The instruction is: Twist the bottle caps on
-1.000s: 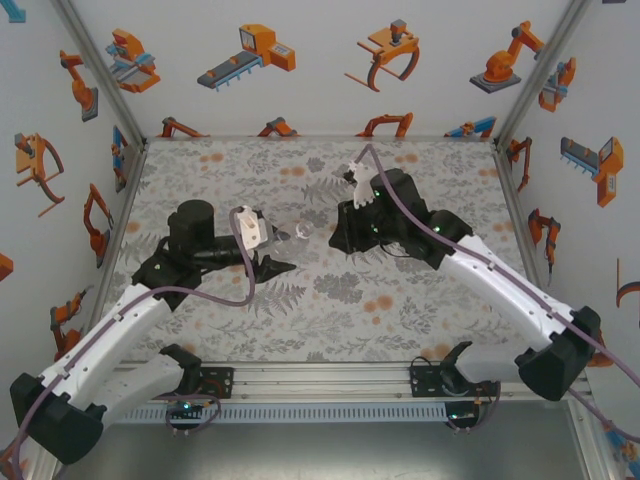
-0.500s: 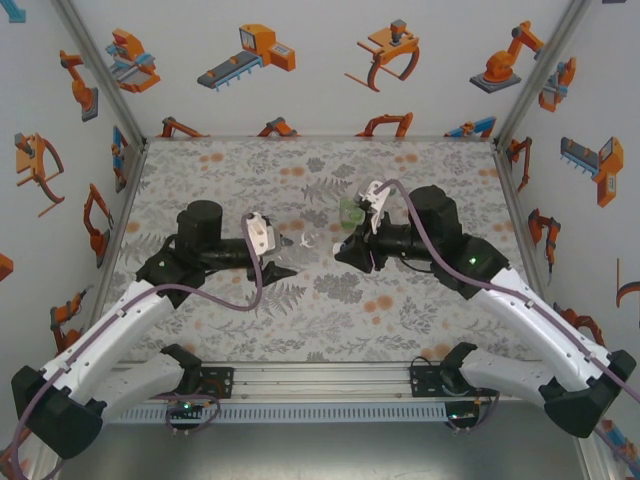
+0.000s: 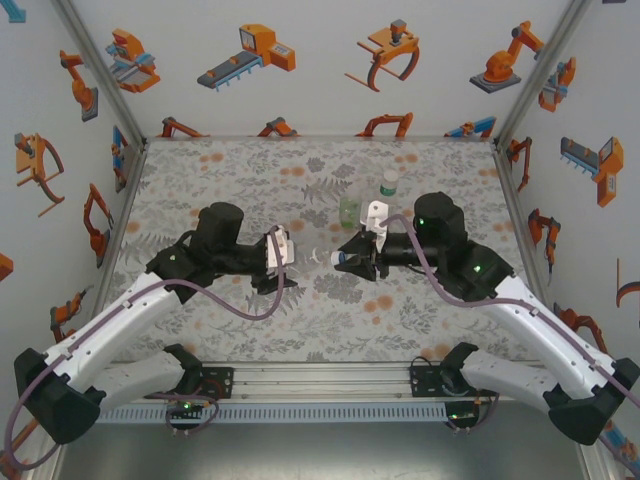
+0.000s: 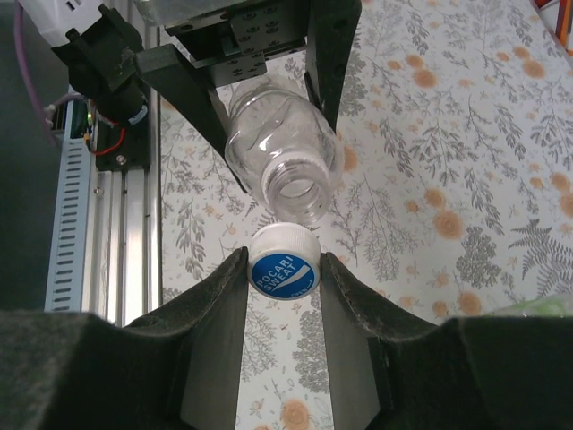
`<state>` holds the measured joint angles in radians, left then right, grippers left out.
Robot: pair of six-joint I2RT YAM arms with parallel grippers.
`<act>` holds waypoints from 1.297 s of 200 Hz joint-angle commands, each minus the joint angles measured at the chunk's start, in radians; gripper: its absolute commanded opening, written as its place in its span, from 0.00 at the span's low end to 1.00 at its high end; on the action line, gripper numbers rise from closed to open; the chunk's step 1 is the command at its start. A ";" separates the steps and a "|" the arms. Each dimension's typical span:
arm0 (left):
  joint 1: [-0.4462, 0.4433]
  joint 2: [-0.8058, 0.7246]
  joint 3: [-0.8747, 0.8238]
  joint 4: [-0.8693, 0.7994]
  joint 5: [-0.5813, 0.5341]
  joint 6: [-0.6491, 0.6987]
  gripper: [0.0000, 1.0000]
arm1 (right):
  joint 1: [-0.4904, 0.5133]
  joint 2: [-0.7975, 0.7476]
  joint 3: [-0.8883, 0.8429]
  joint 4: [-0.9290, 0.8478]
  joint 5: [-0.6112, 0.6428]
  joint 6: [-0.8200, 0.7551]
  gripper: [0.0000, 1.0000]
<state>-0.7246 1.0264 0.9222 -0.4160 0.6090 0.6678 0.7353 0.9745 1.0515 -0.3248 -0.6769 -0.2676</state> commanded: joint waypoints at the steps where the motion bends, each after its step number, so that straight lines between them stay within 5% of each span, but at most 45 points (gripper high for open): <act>1: -0.012 -0.006 0.033 -0.036 0.000 0.042 0.00 | 0.006 0.004 0.045 0.013 -0.053 -0.042 0.04; 259: -0.031 -0.052 0.028 -0.047 0.078 0.066 0.00 | 0.037 0.039 0.023 0.055 -0.126 -0.056 0.02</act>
<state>-0.7475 0.9993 0.9295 -0.4706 0.6392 0.7116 0.7639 1.0225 1.0752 -0.2569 -0.7494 -0.2935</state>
